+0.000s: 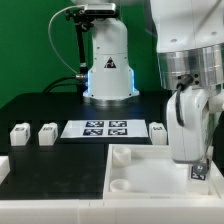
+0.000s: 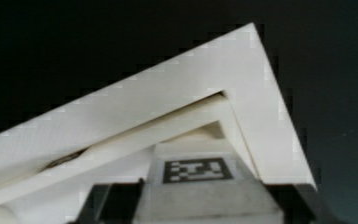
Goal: Assemble one leg
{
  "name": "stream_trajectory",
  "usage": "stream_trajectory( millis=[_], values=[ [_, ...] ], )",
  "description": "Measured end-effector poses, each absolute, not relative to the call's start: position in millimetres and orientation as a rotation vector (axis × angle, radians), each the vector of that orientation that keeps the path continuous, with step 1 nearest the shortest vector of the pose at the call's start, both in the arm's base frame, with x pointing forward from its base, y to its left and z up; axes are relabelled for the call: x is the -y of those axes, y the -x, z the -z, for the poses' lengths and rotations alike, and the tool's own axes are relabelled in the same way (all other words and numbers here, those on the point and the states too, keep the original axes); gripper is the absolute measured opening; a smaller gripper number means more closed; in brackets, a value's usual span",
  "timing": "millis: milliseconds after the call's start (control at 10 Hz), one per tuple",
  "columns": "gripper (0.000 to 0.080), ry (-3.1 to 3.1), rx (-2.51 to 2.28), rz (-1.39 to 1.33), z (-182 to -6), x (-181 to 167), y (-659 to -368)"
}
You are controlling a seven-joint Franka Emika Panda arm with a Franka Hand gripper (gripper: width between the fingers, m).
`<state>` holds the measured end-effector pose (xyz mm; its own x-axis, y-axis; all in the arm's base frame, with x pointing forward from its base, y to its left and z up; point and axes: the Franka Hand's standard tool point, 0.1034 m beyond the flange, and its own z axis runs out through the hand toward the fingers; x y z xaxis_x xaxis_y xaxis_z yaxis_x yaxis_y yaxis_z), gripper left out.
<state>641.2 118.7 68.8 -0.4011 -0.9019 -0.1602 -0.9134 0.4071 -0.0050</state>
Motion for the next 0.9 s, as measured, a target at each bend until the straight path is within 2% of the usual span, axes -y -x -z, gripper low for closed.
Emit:
stream_trajectory(
  millis=[200,300,400,500,600,800,900],
  values=[
    [0.0297,1.651,-2.507,-0.118,-68.7,-117,-641],
    [0.0383,1.674,-2.491,-0.117,-68.6,-118,-640],
    [0.0383,1.675,-2.49,-0.118,-68.6,-118,-640],
    [0.0563,1.677,-2.484,-0.118,-71.3,-123,-641],
    [0.0622,1.691,-2.457,-0.115,-81.4,-136,-642],
    [0.0644,1.715,-2.41,-0.109,-100.9,-158,-643],
    [0.0648,1.729,-2.405,-0.108,-97.2,-156,-643]
  ],
)
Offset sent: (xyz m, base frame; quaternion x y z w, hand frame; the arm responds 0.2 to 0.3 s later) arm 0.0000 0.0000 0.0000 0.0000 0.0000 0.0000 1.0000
